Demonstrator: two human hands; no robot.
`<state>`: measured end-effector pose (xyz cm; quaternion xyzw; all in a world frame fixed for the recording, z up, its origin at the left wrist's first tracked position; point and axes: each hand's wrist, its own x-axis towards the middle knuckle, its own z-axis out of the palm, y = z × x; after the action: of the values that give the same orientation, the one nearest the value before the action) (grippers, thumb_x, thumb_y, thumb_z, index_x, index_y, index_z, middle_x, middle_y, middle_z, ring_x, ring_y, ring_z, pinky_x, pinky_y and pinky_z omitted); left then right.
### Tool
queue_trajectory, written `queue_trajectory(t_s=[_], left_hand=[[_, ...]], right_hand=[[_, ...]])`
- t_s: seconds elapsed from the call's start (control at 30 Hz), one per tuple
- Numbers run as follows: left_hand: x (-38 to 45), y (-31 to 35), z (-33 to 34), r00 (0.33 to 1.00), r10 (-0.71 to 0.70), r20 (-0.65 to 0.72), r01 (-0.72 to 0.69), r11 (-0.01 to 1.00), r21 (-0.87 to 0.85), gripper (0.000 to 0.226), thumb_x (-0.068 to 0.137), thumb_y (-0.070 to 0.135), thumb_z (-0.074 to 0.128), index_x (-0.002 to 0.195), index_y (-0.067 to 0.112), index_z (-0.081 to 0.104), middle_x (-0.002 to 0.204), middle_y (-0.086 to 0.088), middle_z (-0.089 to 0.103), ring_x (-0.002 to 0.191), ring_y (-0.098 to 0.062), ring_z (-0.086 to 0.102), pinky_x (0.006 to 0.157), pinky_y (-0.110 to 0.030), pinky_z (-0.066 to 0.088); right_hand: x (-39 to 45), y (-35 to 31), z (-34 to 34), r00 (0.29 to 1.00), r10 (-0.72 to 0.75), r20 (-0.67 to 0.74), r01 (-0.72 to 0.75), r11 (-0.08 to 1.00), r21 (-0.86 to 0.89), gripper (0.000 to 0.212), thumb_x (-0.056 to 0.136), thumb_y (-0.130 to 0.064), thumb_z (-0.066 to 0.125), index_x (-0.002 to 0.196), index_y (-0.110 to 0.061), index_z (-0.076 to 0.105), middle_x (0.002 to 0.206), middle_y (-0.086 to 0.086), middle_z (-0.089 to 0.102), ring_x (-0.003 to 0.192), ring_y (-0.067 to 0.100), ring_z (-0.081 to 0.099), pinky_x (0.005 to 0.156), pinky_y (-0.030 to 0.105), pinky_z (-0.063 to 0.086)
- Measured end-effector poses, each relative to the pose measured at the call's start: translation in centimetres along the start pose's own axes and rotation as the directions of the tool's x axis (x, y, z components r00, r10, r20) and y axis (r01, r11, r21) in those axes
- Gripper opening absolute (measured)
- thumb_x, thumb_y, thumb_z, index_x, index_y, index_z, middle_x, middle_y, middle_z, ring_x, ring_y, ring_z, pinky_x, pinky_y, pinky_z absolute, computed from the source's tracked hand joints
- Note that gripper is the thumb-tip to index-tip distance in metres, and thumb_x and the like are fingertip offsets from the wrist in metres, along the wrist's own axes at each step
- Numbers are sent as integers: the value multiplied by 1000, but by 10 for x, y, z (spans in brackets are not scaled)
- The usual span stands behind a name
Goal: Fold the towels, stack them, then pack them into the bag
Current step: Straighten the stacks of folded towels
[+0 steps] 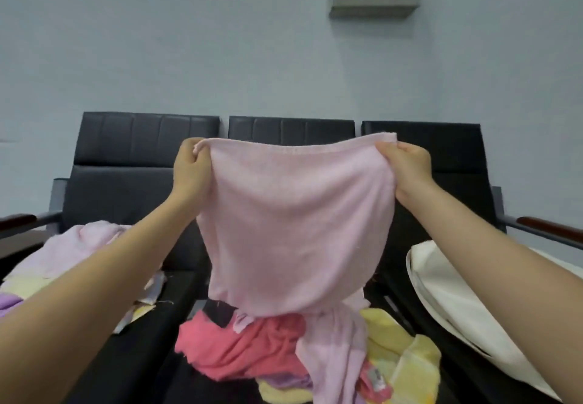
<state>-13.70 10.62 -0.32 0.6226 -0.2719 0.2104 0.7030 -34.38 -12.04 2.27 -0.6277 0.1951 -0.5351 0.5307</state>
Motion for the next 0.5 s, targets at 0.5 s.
queue_trajectory(t_s=[0.5], left_hand=[[52,17,3,983,-186,7,185,982,24,12,89,23,54,82,15,58,80,-4,49,77,-19,44,66,-30,35]], right_hand=[[47,-9,21,987,164,2,-163,985,58,16,85,-8,67,99,-7,60,90,5,61,88,21,60,78,29,52]])
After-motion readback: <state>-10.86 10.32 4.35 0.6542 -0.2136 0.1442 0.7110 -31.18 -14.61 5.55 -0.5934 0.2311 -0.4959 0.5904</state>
